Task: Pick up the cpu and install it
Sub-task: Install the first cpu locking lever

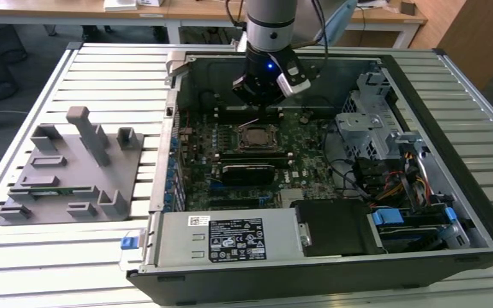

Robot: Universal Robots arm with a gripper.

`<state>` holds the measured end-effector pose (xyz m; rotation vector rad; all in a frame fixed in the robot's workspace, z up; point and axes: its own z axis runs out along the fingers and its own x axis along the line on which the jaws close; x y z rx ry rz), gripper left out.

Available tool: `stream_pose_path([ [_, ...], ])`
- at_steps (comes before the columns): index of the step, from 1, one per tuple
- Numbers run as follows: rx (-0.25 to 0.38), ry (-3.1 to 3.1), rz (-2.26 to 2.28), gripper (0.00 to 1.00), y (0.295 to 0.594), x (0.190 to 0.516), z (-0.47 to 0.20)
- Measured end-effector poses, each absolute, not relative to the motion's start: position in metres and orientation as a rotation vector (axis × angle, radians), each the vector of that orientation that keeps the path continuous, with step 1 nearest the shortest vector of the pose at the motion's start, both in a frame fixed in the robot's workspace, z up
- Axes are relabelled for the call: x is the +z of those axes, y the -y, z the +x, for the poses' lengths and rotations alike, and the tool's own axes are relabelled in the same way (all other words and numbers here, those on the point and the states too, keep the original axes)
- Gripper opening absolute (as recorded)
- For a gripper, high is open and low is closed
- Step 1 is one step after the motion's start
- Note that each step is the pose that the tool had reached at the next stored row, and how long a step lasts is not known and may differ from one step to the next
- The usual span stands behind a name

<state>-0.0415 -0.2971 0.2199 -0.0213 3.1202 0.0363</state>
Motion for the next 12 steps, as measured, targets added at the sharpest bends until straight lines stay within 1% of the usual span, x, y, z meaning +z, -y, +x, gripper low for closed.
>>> stream_pose_path([
  [12, 0.036, -3.12, -0.023, 0.11, 0.297, 0.207, -0.038],
])
